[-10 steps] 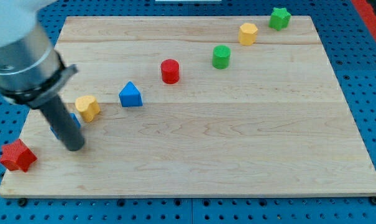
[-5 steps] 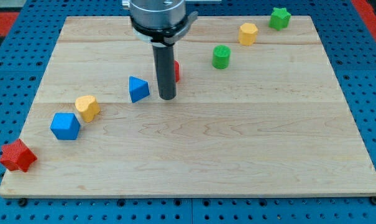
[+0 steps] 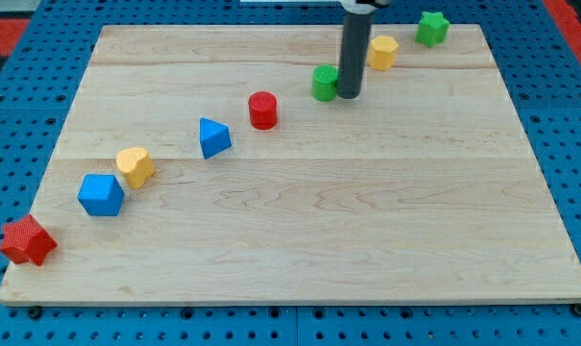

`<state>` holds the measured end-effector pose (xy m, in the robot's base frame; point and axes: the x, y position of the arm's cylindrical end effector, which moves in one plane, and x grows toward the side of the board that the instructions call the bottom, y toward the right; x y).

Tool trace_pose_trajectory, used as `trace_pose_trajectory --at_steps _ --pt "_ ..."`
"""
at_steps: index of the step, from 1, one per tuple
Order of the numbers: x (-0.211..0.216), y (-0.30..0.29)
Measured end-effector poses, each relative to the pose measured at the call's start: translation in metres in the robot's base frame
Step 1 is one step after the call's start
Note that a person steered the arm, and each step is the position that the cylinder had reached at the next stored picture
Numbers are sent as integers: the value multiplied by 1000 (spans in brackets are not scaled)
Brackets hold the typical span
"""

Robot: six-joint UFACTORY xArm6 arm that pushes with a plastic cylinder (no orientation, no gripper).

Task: Adjust the blue blocks green circle heart in the diagonal line

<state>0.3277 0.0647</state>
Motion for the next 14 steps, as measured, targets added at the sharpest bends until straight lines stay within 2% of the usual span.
trace_pose_trajectory --at_steps 1,2,5,6,9,10,12,14 --pt "-6 -10" --pt "17 -20" --pt "-14 -144" --pt "16 -161" --pt "84 -147" --pt "79 -173" --pt "84 -265" --pt "117 -255"
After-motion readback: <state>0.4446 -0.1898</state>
